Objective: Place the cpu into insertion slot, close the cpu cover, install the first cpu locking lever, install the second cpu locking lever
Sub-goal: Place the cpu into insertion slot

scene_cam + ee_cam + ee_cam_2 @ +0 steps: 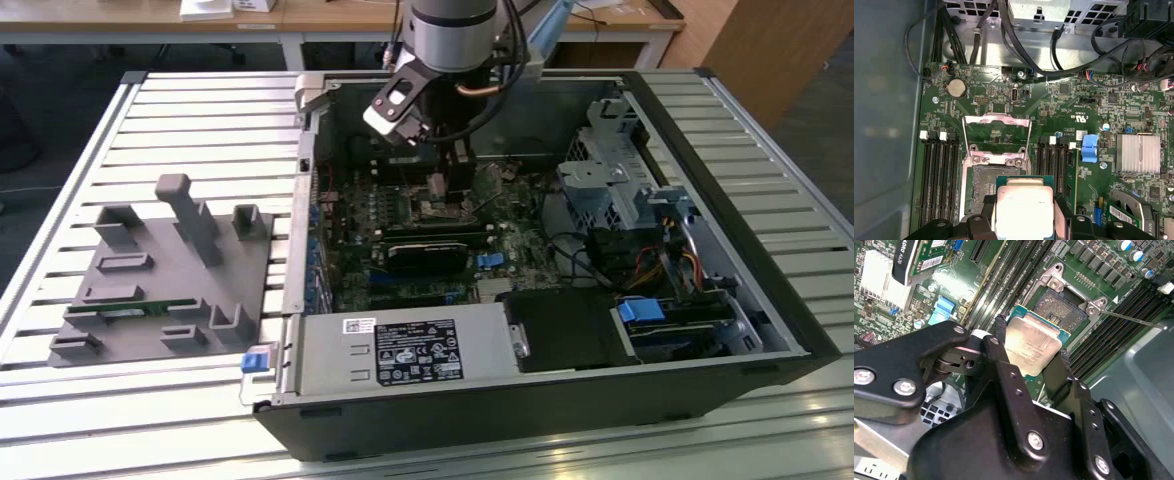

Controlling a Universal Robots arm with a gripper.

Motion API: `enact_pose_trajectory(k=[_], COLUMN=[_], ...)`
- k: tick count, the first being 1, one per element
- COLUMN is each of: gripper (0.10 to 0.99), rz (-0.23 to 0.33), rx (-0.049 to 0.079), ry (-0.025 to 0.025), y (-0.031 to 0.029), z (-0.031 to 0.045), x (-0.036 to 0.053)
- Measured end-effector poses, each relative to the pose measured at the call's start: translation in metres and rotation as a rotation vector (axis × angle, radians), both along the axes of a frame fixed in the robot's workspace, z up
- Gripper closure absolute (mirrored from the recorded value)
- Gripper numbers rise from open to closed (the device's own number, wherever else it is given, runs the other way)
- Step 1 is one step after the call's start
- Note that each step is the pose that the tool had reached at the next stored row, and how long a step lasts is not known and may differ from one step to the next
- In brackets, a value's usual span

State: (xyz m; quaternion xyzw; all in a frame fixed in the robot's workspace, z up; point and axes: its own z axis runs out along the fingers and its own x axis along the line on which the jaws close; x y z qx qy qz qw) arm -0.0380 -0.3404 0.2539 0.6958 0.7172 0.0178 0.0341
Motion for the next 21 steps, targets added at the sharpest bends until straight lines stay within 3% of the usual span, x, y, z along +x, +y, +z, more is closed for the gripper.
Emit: enact_pose_trajectory(k=[4, 12, 21], gripper=[0.545, 0.545, 0.545], rz=[-0.002, -0.007, -0.008], rx=[0.000, 0.000, 0.000], ry=[0.0001, 0.0000, 0.0002], y=[0.0007, 0.0092, 0.0097], z=[-0.0019, -0.0076, -0.0111], x=[-0.0005, -0.0007, -0.0009])
